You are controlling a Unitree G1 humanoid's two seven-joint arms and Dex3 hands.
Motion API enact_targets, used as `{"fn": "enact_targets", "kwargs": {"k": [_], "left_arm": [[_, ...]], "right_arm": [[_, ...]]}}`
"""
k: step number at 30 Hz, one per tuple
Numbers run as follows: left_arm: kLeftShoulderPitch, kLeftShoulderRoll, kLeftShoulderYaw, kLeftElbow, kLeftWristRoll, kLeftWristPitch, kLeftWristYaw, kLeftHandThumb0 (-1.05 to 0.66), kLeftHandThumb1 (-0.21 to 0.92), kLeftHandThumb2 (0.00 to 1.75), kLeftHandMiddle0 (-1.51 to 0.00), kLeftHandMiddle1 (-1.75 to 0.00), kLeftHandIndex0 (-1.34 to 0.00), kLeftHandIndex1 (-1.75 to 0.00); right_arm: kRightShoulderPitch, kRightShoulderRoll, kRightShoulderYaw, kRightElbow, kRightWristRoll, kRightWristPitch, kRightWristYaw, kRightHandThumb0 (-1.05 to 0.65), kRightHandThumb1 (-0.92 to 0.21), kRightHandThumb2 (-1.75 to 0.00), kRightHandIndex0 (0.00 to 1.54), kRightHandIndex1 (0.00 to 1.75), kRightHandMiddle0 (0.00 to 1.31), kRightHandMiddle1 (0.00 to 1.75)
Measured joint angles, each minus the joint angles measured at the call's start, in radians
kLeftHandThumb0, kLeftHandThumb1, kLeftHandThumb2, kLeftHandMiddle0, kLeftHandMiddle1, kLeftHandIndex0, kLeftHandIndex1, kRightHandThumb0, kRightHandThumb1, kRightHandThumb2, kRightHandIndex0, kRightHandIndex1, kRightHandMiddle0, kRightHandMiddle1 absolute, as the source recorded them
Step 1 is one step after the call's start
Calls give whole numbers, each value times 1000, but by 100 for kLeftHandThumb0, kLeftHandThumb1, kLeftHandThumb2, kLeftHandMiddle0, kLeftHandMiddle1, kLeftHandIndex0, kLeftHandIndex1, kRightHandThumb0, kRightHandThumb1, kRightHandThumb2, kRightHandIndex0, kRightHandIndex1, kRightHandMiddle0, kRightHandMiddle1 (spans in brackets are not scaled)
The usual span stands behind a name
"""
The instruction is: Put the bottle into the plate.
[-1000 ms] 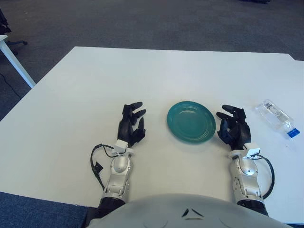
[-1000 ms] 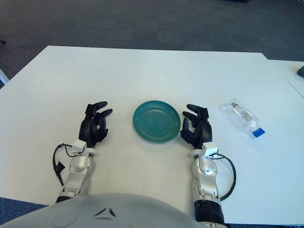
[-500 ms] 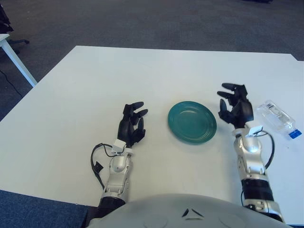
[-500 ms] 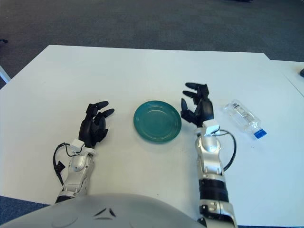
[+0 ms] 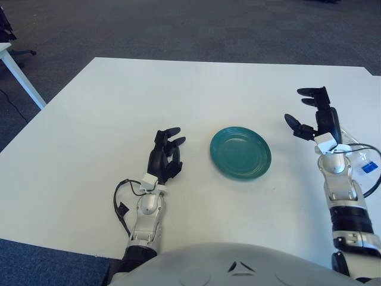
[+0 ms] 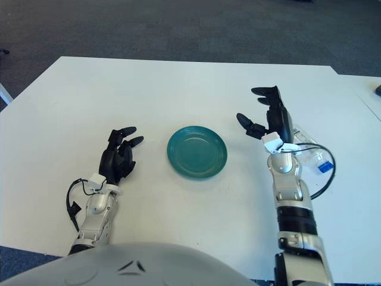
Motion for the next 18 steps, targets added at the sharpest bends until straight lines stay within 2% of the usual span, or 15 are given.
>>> {"fn": "enact_targets", "kwargs": {"k": [4, 6, 7, 8, 9, 10, 12, 18], "left_arm": [[-5, 0, 6, 21, -6, -10, -5, -56, 86, 69, -40, -75, -13, -107], [-15, 1, 7, 33, -12, -11, -8, -56, 85, 71, -40, -75, -13, -107], [-18, 1, 8, 36, -15, -12, -11, -56, 85, 72, -40, -76, -14, -107], [-19, 1, 10, 38, -18, -14, -14, -56, 85, 72, -40, -76, -14, -107], [-22, 1, 11, 40, -20, -15, -16, -57, 85, 71, -40, -76, -13, -107], [-24, 2, 12, 40, -22, -18, -19, -57, 86, 71, -39, -76, -13, -107], [-26, 2, 14, 41, -29, -22, -25, -58, 86, 70, -39, -76, -12, -107], [-27, 2, 21, 42, -35, -29, -50, -59, 89, 66, -38, -74, -10, -106]], "right_arm": [[-75, -102, 60, 111, -173, 42, -83, -79, -90, -34, 15, 54, 0, 92], [-118, -156, 86, 164, -229, 64, -97, -85, -91, -34, 12, 41, 0, 82], [-137, -181, 96, 185, -249, 73, -100, -92, -92, -40, 8, 29, 0, 63], [-154, -203, 107, 199, -265, 86, -97, -95, -92, -42, 6, 24, 0, 56], [-171, -228, 119, 209, -280, 97, -87, -98, -92, -48, 4, 15, 0, 38], [-182, -249, 128, 213, -290, 108, -66, -101, -92, -51, 3, 10, 0, 25], [-196, -298, 145, 212, -296, 130, 5, -103, -92, -54, 1, 5, 0, 13], [-214, -391, 186, 213, -295, 188, 208, -105, -92, -58, 0, 0, 0, 1]]}}
